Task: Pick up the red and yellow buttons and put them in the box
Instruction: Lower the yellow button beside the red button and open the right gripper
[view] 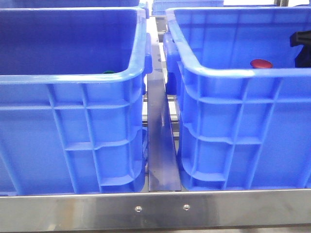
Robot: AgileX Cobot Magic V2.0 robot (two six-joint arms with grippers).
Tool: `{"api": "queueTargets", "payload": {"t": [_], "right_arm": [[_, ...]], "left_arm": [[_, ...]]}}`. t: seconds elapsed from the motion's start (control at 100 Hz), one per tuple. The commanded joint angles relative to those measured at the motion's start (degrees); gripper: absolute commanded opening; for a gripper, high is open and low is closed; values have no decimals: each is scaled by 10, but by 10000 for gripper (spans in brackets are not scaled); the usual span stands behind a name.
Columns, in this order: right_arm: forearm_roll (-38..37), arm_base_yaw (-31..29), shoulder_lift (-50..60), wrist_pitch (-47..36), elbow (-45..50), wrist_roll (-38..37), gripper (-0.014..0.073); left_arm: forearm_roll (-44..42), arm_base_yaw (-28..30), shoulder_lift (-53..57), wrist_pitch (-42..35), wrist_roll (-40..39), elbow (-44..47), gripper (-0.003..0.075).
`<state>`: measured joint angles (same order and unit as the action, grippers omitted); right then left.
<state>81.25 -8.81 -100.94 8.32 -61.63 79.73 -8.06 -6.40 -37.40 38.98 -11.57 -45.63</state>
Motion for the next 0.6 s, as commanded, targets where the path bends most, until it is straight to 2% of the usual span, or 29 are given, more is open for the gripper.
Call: {"api": "queueTargets", "payload": {"t": [0.0, 0.17, 0.43, 0.5, 0.59], "right_arm": [[8, 0, 17, 15, -11, 8, 228], [8, 0, 23, 25, 0, 8, 258], [8, 0, 30, 29, 8, 8, 561], [8, 0, 38, 34, 8, 8, 601], [8, 0, 56, 34, 8, 8, 607]], "left_arm": [[1, 1, 1, -41, -6, -16, -19], [2, 1, 1, -41, -6, -16, -19], [3, 1, 1, -41, -6, -16, -19], [3, 1, 1, -41, -6, -16, -19], [3, 1, 1, -41, -6, -16, -19]]}}
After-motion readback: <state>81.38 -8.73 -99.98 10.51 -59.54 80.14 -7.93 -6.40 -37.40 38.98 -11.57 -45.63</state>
